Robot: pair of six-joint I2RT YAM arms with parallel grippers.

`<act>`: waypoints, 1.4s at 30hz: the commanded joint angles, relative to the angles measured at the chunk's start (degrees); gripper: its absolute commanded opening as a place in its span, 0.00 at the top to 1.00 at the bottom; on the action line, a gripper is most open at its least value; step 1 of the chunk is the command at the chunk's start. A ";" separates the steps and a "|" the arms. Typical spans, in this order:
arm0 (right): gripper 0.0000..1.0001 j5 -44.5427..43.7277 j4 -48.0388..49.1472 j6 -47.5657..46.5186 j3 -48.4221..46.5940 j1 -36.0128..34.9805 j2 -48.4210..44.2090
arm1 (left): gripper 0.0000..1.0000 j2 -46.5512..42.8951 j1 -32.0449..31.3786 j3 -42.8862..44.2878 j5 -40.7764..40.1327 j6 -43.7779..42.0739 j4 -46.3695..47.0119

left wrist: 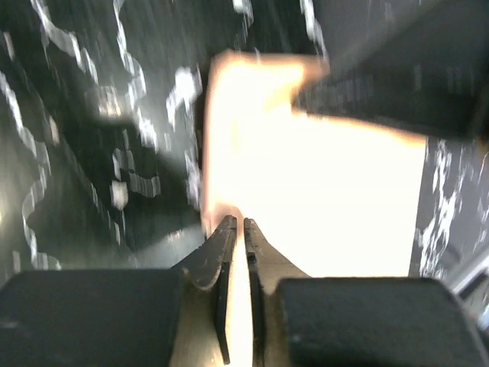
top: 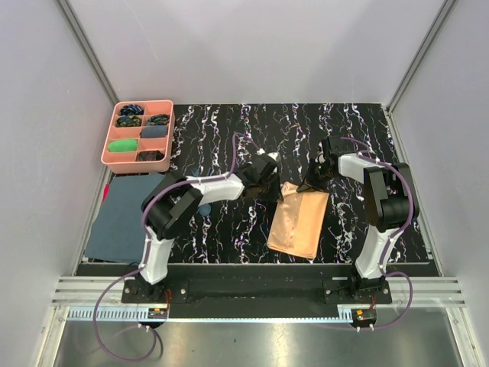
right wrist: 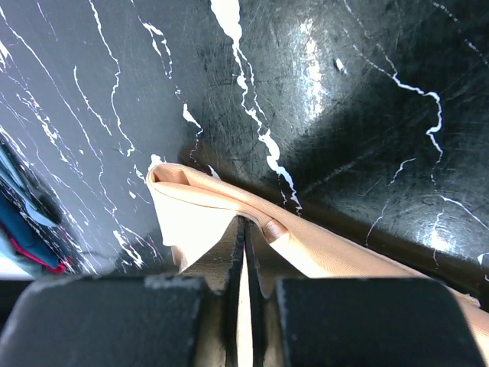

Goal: Fold the napkin into a case and place the utensils inside
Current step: Fold the 2/3-rectangle-folded napkin at the center of the board.

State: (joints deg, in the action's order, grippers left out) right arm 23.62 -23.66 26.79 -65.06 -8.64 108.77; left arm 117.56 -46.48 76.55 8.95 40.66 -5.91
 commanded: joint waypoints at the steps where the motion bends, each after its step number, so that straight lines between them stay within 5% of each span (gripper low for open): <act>1: 0.94 -1.74 1.77 -1.04 -0.60 0.29 1.80 | 0.92 -9.09 -3.61 -5.61 2.21 -4.37 2.04; 11: 0.94 0.03 3.53 -1.03 0.19 0.38 2.76 | 0.97 -11.47 -7.40 -17.22 6.26 -0.33 7.67; 29: 0.92 4.51 4.24 1.16 -11.23 -5.68 9.45 | 0.95 -22.80 -5.55 -30.68 -8.77 2.33 0.73; 32: 0.72 2.93 1.87 1.34 -10.88 -5.59 5.32 | 0.85 -25.62 -7.65 -27.88 -11.75 0.21 -1.99; 38: 0.31 1.96 -4.81 1.95 -9.30 -3.58 -5.66 | 0.45 -26.51 -13.71 -21.12 -14.12 -1.46 -3.40; 42: 0.08 -2.95 -8.23 3.53 -4.91 -0.06 -14.01 | 0.35 -22.82 -19.16 -15.04 -18.96 -3.31 -5.77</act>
State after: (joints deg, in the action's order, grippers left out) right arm 26.13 -26.50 29.32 -72.77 -12.10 103.83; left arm 93.10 -61.14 54.52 -3.66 40.27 -10.79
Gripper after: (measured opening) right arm 0.844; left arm 0.623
